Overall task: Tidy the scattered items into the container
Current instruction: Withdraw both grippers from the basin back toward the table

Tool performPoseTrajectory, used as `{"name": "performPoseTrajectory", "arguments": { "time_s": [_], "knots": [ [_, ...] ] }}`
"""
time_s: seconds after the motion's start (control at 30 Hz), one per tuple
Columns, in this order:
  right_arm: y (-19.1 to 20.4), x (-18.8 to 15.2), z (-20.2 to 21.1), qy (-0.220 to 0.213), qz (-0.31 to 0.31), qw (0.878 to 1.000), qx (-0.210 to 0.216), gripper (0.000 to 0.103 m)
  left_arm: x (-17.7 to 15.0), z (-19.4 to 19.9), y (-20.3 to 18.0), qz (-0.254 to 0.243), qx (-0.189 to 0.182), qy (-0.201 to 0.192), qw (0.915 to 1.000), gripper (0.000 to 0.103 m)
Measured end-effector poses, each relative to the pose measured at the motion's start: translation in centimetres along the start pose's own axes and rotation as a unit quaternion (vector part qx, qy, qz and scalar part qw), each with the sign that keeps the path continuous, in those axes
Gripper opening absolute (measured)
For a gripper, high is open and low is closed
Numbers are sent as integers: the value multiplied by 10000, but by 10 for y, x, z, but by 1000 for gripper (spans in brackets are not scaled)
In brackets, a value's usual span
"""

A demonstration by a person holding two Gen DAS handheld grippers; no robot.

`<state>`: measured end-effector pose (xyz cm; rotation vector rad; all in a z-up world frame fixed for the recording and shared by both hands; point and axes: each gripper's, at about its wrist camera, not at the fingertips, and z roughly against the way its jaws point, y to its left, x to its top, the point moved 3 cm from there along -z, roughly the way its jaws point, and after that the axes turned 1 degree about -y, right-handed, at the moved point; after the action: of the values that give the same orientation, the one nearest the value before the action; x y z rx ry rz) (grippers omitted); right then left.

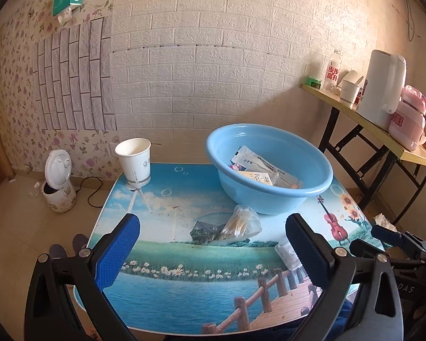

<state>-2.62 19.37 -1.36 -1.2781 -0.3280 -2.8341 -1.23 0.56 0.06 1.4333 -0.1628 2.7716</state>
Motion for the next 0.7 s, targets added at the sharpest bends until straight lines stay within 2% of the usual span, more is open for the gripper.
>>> {"name": "performPoseTrajectory", "arguments": {
  "time_s": [0.33,0.7],
  "knots": [
    [-4,-11,13,27,-47,9999,-132,79,-20,8,8,-41,82,95,9999,103],
    [-1,-18,18,147,-102,9998,-62,79,-36,13,21,55,197,203,9996,103]
  ]
}}
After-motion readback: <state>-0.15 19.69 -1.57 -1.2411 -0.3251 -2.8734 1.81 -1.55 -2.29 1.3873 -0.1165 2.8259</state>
